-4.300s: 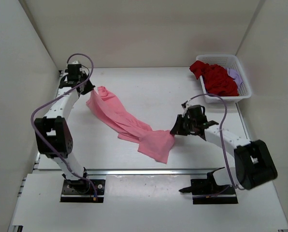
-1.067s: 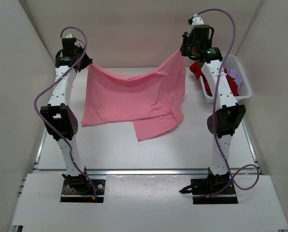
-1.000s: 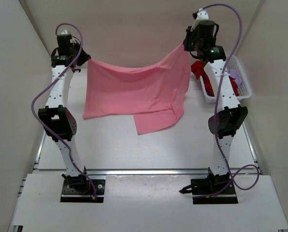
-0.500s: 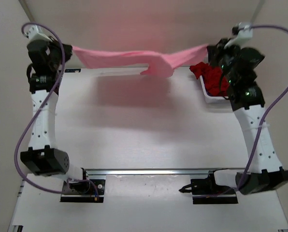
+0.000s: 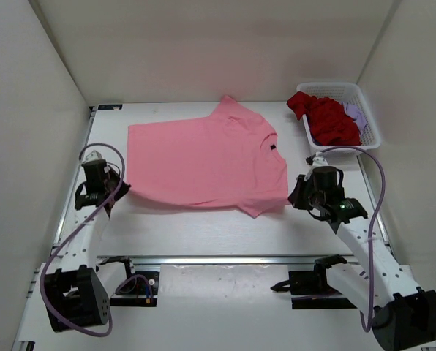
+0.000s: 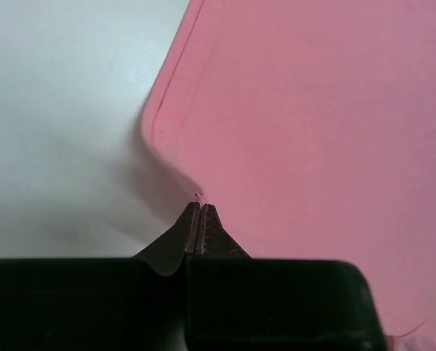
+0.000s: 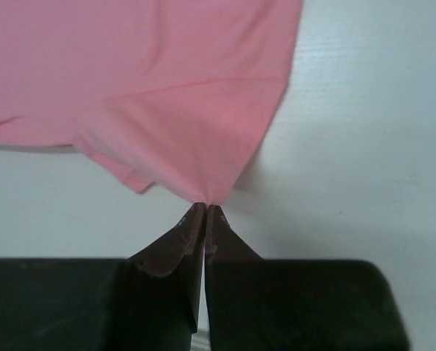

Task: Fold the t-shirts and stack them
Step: Flatten out the tshirt, then grap the side of the flattened tshirt closest away from the robot with both arms

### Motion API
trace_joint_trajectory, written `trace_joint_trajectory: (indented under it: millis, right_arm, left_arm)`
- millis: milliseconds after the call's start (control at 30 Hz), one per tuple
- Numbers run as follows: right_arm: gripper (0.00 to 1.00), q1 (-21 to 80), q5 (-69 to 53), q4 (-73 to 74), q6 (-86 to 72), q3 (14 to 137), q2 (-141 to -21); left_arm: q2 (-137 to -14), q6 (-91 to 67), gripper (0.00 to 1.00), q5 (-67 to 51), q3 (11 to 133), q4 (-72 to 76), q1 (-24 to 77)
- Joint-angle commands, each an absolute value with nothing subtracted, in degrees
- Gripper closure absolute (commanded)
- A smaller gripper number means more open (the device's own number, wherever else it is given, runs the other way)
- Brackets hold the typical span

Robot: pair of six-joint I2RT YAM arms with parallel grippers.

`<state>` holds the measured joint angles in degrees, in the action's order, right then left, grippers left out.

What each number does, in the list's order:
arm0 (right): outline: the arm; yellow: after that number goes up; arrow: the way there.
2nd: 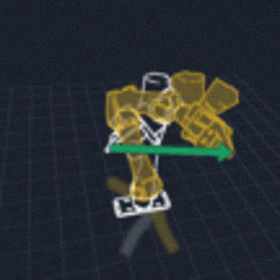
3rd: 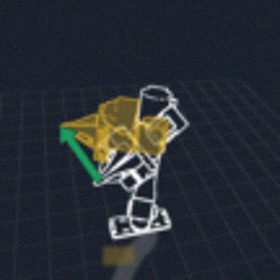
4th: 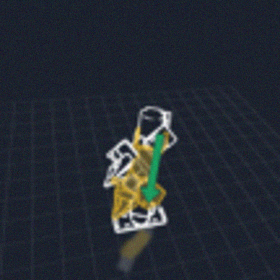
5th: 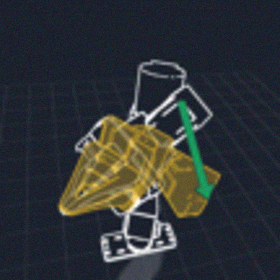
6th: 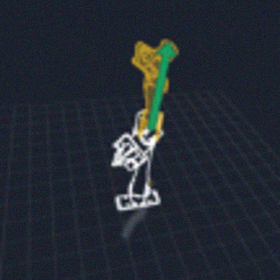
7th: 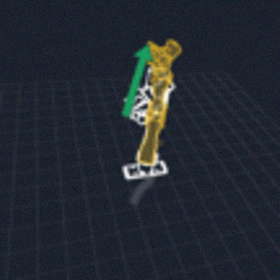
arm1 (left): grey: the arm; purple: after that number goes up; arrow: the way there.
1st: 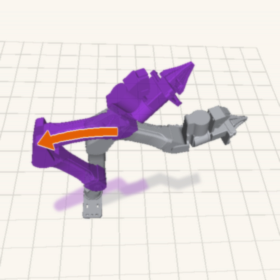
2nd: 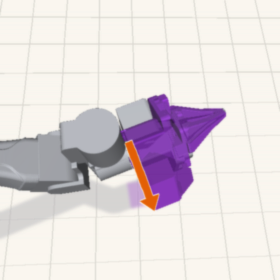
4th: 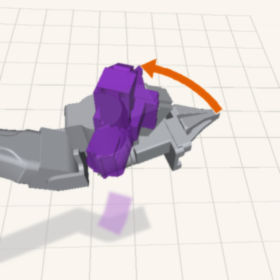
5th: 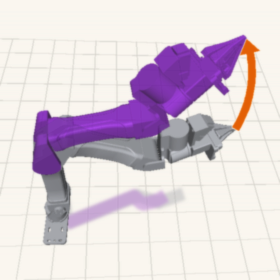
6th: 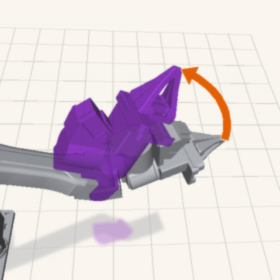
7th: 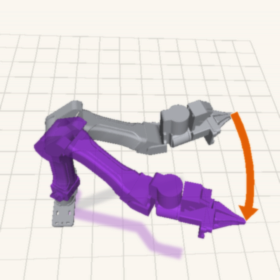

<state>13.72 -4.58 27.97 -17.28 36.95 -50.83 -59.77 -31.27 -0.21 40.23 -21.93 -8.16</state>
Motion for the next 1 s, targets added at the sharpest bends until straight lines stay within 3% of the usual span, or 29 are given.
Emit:
trace_joint_trajectory:
  millis: [0, 200, 300, 500, 967]
  right_arm:
    - [0.99, 16.08, -7.46, 35.92, -21.97, 36.65, -45.81]
    - [1.00, 23.46, -9.31, 38.77, -30.32, 32.79, -37.36]
    - [1.00, 21.28, -9.66, 35.17, -28.66, 33.48, -40.77]
    - [1.00, 11.70, -13.89, 26.47, -19.96, 42.69, -58.50]
    - [1.00, 10.99, -11.51, 24.35, -17.57, 71.98, -92.71]
  left_arm:
    - [-54.32, -31.20, 1.00, -0.88, 35.44, -23.72, -8.17]
    - [-51.14, -28.31, 1.00, -2.46, 33.40, -27.69, -8.54]
    - [-53.61, -29.70, 1.00, -2.20, 34.97, -25.68, -8.44]
    - [-61.69, -33.92, 1.00, -5.80, 37.36, -22.07, -9.23]
    - [-71.80, -41.39, 1.00, -6.06, 40.08, -15.04, -11.95]
